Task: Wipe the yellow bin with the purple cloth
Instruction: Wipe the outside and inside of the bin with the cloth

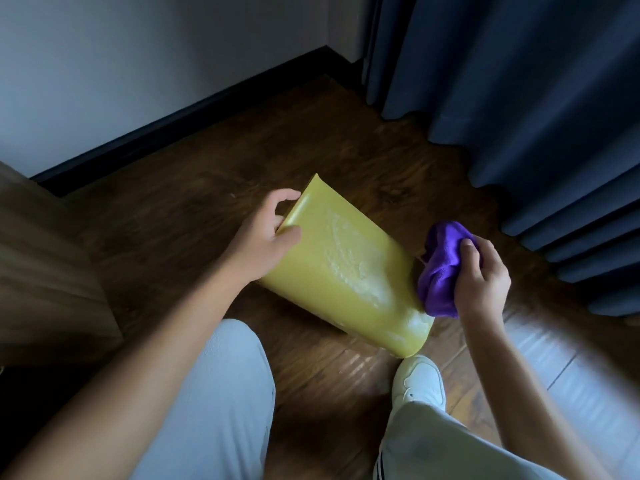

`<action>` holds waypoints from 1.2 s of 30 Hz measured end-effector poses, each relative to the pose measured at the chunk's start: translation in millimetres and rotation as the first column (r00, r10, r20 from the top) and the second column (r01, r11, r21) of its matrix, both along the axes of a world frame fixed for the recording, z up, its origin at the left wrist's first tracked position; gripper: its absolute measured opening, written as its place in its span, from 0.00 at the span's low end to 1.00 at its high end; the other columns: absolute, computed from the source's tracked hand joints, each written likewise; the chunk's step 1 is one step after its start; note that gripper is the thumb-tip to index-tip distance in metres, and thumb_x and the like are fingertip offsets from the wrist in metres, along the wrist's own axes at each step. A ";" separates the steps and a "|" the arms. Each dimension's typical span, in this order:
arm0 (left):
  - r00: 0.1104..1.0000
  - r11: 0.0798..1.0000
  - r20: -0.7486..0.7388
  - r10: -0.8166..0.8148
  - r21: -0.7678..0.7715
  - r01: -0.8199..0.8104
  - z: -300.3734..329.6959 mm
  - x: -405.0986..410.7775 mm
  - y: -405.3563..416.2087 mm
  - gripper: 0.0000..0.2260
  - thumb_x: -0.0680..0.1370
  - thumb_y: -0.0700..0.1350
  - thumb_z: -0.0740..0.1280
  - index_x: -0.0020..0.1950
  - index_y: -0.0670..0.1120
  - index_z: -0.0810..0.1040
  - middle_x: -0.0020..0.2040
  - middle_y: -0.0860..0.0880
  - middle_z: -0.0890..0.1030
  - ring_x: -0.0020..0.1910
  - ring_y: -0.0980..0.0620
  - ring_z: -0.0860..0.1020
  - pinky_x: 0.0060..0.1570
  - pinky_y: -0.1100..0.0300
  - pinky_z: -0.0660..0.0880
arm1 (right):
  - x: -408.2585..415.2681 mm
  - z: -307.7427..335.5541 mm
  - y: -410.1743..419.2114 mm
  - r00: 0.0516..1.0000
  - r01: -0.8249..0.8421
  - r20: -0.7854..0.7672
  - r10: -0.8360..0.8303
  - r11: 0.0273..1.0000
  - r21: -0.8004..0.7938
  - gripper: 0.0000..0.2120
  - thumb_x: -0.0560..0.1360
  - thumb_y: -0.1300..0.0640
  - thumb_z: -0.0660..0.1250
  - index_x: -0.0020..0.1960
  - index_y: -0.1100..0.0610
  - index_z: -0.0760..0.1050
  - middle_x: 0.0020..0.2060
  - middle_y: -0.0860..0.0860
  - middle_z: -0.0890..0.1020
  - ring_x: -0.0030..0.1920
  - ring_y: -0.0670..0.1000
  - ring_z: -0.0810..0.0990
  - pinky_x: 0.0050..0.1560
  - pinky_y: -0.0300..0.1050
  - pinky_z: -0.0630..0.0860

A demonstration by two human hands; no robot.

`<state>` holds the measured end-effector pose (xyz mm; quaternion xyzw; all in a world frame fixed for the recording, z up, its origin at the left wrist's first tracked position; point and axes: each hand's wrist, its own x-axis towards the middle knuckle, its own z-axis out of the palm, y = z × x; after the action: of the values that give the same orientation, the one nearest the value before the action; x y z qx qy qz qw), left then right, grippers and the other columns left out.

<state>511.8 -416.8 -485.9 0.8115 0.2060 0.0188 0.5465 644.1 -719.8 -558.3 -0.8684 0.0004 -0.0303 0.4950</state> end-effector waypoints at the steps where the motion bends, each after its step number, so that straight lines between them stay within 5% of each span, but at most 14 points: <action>1: 1.000 0.999 0.009 0.029 0.021 -0.029 -0.9 2.5 -2.1 0.23 0.80 0.39 0.67 0.72 0.56 0.68 0.56 0.47 0.85 0.49 0.48 0.85 0.51 0.42 0.82 | -0.2 0.7 -0.9 1.000 0.006 -0.002 -0.006 1.000 0.003 0.15 0.83 0.51 0.60 0.62 0.56 0.80 0.52 0.53 0.83 0.52 0.51 0.78 0.52 0.42 0.68; 3: 0.999 0.998 0.024 0.029 -0.051 -0.028 -1.4 4.4 -3.5 0.25 0.80 0.39 0.68 0.75 0.54 0.67 0.54 0.49 0.85 0.50 0.49 0.86 0.53 0.41 0.82 | -0.4 2.2 -3.8 1.000 0.022 -0.008 -0.022 1.000 0.002 0.15 0.83 0.52 0.60 0.62 0.56 0.80 0.52 0.52 0.82 0.52 0.49 0.77 0.51 0.40 0.67; 6: 0.980 0.944 0.000 -0.200 -0.267 0.192 0.8 -8.2 0.0 0.37 0.79 0.39 0.70 0.82 0.57 0.56 0.71 0.55 0.76 0.66 0.59 0.78 0.63 0.57 0.78 | -2.5 1.0 -7.6 1.000 0.029 0.001 -0.029 1.000 0.007 0.15 0.82 0.51 0.60 0.62 0.56 0.80 0.52 0.51 0.82 0.51 0.48 0.77 0.51 0.39 0.67; 8: 0.935 0.926 -0.031 -0.353 -0.156 0.345 -0.6 -16.6 -1.5 0.42 0.79 0.46 0.72 0.83 0.60 0.47 0.80 0.58 0.62 0.77 0.62 0.65 0.74 0.58 0.67 | -3.2 -1.5 -8.1 1.000 0.025 -0.018 -0.025 1.000 0.006 0.15 0.82 0.50 0.60 0.62 0.55 0.81 0.52 0.52 0.83 0.52 0.49 0.78 0.52 0.41 0.68; 11: 0.938 0.939 -0.034 -0.345 -0.002 0.345 -8.6 -18.1 -6.5 0.40 0.80 0.51 0.68 0.83 0.61 0.44 0.83 0.63 0.50 0.80 0.65 0.52 0.79 0.57 0.54 | -3.7 -5.0 -5.3 0.996 0.077 -0.037 -0.076 0.996 0.039 0.16 0.83 0.48 0.59 0.63 0.54 0.80 0.55 0.53 0.83 0.55 0.52 0.79 0.55 0.46 0.71; 19: 0.989 0.989 0.049 -0.140 -0.050 0.142 -7.2 -14.4 -5.0 0.31 0.84 0.37 0.62 0.83 0.54 0.54 0.79 0.64 0.57 0.75 0.74 0.55 0.70 0.77 0.54 | -0.2 -6.5 -16.5 0.980 0.197 -0.030 -0.195 0.977 0.079 0.21 0.80 0.42 0.56 0.63 0.52 0.79 0.59 0.55 0.82 0.60 0.55 0.79 0.64 0.56 0.73; 25: 0.995 0.995 0.064 -0.083 -0.055 0.086 -8.1 -13.6 -0.2 0.30 0.84 0.37 0.61 0.83 0.53 0.53 0.79 0.62 0.57 0.73 0.77 0.56 0.72 0.75 0.54 | -5.9 -14.6 -6.7 0.991 0.109 -0.081 -0.106 0.994 0.025 0.15 0.85 0.51 0.59 0.65 0.55 0.78 0.59 0.55 0.80 0.58 0.52 0.77 0.57 0.42 0.66; 30: 0.996 0.997 0.089 -0.007 -0.073 0.014 -11.3 -19.0 1.3 0.28 0.84 0.36 0.60 0.83 0.51 0.57 0.78 0.62 0.61 0.71 0.78 0.61 0.72 0.74 0.59 | 20.0 31.0 36.5 0.981 -0.184 0.046 0.188 0.980 -0.077 0.14 0.84 0.52 0.59 0.63 0.56 0.79 0.56 0.54 0.80 0.56 0.54 0.78 0.54 0.42 0.68; 34: 0.994 0.999 0.107 0.009 -0.045 -0.004 -10.1 -17.3 -4.1 0.28 0.84 0.36 0.61 0.82 0.50 0.59 0.76 0.64 0.61 0.69 0.80 0.60 0.70 0.77 0.58 | 32.6 74.9 91.4 0.850 -0.481 0.110 0.515 0.844 -0.237 0.13 0.84 0.53 0.61 0.63 0.55 0.80 0.54 0.52 0.79 0.55 0.52 0.78 0.53 0.41 0.68; 36: 0.992 0.999 0.121 0.025 -0.048 -0.019 -10.5 -17.2 -8.0 0.27 0.84 0.36 0.61 0.82 0.49 0.59 0.79 0.58 0.62 0.74 0.73 0.62 0.75 0.69 0.58 | 27.0 82.6 119.1 0.785 -0.562 0.126 0.607 0.782 -0.269 0.14 0.83 0.51 0.60 0.63 0.54 0.80 0.55 0.51 0.80 0.56 0.53 0.79 0.55 0.42 0.71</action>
<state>494.6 -424.7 -496.5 0.7935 0.1816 0.0692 0.5767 671.1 -600.7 -475.7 -0.8659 -0.3245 0.0360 0.3790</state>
